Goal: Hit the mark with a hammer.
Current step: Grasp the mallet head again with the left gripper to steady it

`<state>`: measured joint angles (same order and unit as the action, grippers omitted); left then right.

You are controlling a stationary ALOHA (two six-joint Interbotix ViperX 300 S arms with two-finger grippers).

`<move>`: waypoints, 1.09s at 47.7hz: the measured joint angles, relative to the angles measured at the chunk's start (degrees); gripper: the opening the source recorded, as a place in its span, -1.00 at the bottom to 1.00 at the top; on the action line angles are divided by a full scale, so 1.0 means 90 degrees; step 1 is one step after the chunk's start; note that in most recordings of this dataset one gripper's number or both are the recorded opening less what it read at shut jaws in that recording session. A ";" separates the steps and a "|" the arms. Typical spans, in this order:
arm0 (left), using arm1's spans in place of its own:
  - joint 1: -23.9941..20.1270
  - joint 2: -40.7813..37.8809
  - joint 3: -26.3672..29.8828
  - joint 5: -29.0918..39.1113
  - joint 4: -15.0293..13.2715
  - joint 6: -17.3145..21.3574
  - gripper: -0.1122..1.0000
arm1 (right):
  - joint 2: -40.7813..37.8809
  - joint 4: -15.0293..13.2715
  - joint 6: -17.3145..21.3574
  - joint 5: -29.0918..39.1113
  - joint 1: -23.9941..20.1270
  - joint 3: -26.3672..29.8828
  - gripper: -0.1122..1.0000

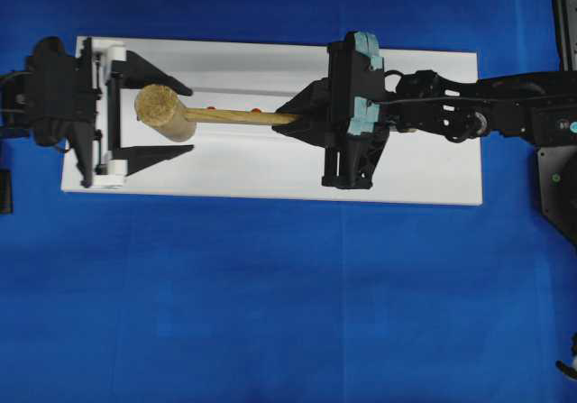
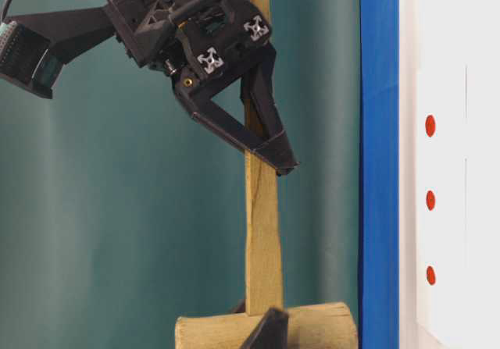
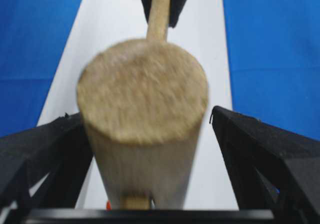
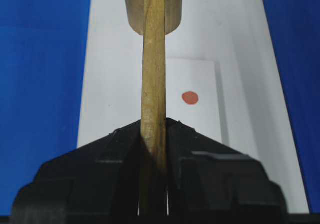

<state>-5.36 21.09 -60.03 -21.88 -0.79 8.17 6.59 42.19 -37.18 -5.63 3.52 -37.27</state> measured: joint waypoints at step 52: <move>-0.0039 -0.0117 0.0156 0.0166 0.0000 0.0010 -0.01 | 0.0000 -0.0029 0.0000 0.0146 -0.0020 0.0029 -0.74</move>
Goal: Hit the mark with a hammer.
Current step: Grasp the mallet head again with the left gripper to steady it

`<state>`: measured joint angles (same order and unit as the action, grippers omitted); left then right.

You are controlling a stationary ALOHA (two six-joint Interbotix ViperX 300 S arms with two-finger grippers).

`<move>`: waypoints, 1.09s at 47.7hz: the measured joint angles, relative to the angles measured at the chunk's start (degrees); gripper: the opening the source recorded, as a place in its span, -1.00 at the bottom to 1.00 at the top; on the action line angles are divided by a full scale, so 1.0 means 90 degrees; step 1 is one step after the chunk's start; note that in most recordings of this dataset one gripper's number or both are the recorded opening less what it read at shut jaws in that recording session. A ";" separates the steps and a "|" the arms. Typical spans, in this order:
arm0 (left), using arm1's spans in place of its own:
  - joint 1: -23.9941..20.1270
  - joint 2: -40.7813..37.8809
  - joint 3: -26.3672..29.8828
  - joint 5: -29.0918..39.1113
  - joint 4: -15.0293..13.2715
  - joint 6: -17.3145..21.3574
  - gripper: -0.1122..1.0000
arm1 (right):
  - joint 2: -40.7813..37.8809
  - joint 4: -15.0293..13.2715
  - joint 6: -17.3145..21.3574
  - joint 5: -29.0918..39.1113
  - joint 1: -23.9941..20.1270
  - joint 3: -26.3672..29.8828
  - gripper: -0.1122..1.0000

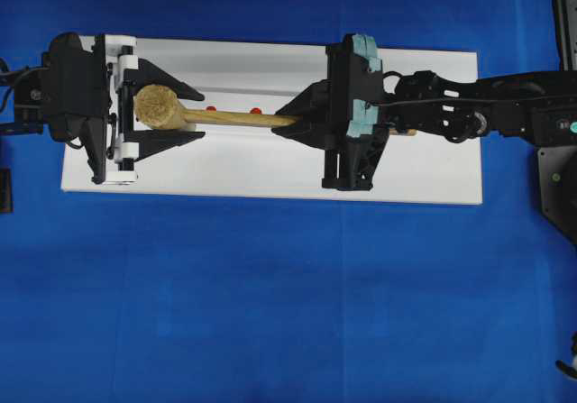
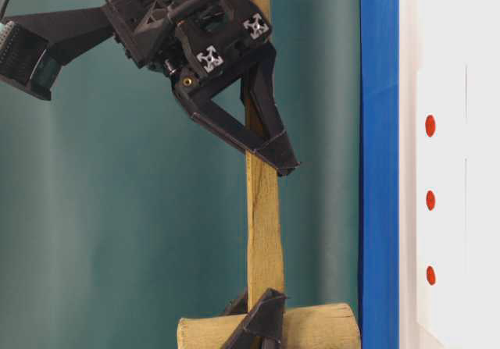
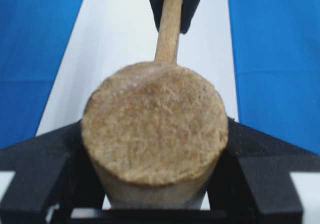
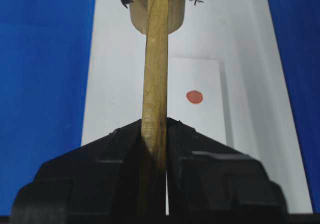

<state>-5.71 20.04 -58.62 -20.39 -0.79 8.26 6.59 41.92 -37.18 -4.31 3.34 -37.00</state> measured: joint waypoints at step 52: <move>0.0059 0.0449 0.0176 0.0605 -0.0010 -0.4736 -0.01 | 0.0000 -0.0361 -0.0020 -0.0088 -0.0010 0.0029 0.86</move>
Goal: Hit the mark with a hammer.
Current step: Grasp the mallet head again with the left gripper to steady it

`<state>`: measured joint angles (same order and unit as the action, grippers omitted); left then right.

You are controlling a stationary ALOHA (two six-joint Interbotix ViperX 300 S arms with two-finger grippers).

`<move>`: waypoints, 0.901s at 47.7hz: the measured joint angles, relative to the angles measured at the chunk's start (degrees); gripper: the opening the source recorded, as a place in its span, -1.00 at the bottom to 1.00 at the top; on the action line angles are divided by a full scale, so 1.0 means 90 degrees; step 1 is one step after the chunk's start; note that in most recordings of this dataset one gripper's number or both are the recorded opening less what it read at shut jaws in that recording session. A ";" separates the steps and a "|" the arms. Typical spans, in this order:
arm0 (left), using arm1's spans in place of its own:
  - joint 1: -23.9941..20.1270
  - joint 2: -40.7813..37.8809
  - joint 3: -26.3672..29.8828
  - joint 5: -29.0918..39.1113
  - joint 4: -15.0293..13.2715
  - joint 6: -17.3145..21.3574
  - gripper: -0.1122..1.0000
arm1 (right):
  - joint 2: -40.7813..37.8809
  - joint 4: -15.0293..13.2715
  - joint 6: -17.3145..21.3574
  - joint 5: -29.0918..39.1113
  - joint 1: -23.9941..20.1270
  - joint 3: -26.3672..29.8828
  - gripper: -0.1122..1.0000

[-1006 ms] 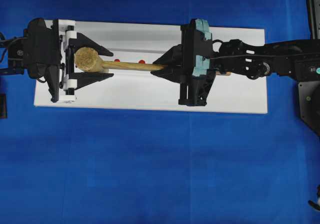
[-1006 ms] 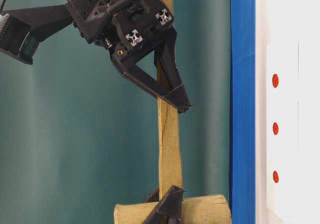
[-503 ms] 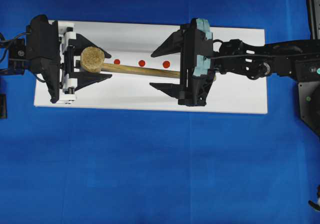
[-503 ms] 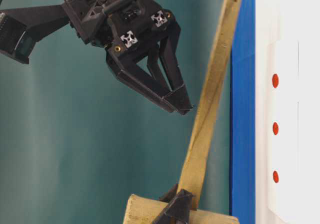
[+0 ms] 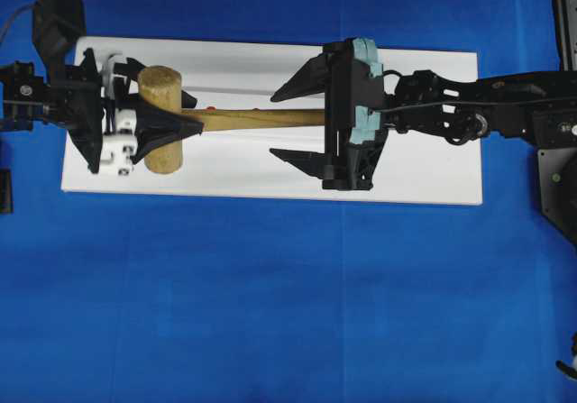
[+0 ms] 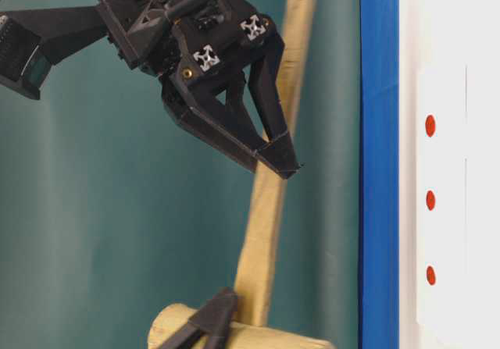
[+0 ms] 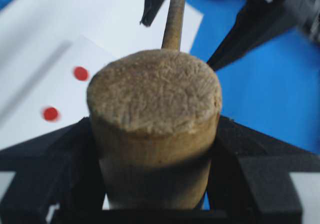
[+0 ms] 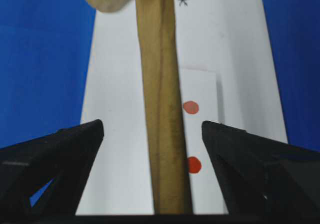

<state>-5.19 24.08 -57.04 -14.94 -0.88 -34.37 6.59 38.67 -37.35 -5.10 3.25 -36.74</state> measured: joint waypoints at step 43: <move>0.0400 0.0127 0.0010 0.0010 0.0010 -0.2705 -0.01 | -0.0205 -0.0439 0.0000 0.0000 0.0000 0.0010 0.14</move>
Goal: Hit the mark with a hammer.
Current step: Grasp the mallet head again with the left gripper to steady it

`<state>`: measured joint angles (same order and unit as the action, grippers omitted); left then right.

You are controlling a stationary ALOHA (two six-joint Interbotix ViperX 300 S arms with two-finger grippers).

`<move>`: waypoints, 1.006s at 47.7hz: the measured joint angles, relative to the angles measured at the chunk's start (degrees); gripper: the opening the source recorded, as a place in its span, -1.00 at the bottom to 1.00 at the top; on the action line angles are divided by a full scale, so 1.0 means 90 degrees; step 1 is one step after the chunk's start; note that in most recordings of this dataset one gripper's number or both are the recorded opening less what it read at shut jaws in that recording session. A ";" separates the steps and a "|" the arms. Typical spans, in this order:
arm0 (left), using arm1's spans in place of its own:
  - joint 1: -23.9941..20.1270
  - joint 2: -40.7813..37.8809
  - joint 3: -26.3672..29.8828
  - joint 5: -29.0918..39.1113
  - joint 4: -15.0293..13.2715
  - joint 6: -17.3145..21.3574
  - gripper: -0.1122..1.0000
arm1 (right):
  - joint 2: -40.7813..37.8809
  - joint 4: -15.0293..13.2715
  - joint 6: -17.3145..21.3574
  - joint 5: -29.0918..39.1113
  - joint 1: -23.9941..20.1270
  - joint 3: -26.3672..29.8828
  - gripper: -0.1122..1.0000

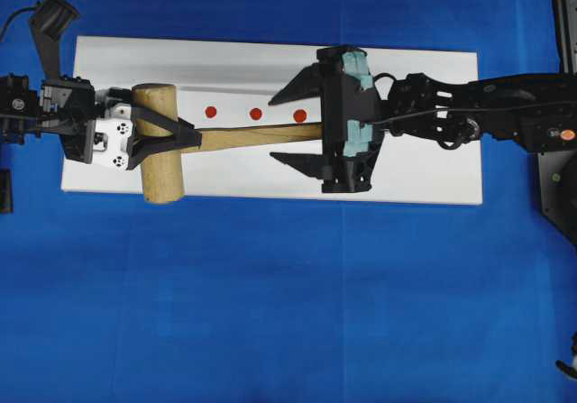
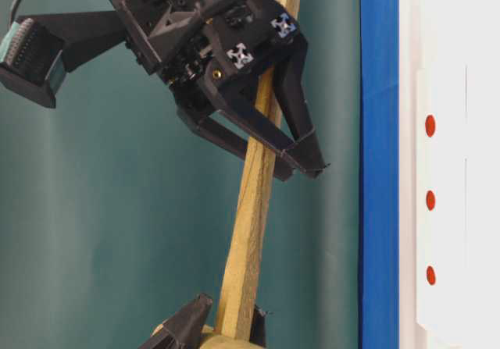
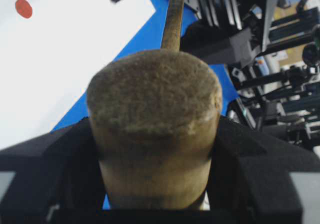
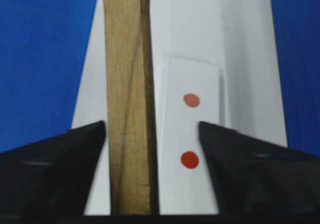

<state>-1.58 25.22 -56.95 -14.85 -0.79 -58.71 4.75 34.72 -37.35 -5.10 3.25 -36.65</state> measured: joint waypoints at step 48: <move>-0.0107 0.0088 0.0225 0.0771 0.0010 0.0088 0.23 | -0.0010 -0.0117 -0.0010 0.0088 -0.0029 0.0049 -0.66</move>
<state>-2.55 26.02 -54.93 -7.91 -0.70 -57.92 4.66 33.66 -37.44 -4.31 2.99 -36.21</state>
